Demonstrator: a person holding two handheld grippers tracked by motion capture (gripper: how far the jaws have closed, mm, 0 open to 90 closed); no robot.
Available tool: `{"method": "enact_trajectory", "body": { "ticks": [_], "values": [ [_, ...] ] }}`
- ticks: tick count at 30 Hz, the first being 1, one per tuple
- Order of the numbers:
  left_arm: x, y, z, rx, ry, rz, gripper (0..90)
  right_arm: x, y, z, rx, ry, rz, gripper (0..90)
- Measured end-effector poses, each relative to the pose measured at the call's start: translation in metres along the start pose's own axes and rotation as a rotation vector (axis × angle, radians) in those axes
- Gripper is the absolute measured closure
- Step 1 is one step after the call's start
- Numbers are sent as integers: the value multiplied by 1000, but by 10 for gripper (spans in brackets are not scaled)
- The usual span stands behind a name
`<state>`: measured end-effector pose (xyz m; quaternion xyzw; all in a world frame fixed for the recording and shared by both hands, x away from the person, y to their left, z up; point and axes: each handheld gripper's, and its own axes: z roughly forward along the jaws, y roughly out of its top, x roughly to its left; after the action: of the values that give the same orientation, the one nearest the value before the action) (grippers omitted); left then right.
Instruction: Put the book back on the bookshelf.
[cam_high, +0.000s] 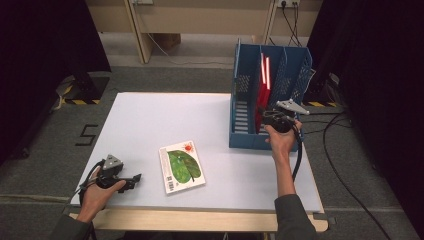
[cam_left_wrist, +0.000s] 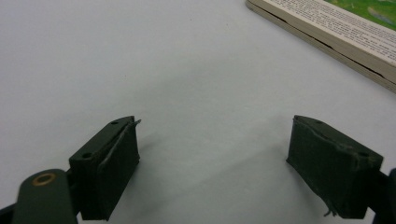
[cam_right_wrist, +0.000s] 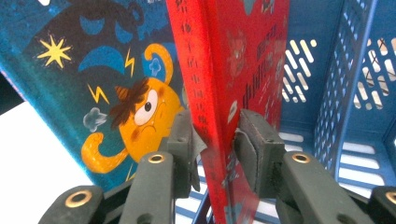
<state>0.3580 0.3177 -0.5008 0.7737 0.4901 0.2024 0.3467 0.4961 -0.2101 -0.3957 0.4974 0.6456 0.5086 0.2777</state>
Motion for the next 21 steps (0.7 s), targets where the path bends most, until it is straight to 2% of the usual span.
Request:
{"method": "enact_trajectory", "body": {
  "ticks": [10,21],
  "values": [
    [0,0,0,3,0,-3,154,0,-7,-3,8,-4,-10,720],
    [0,0,0,4,-1,2,154,-3,0,8,23,-19,-22,721]
  ]
}}
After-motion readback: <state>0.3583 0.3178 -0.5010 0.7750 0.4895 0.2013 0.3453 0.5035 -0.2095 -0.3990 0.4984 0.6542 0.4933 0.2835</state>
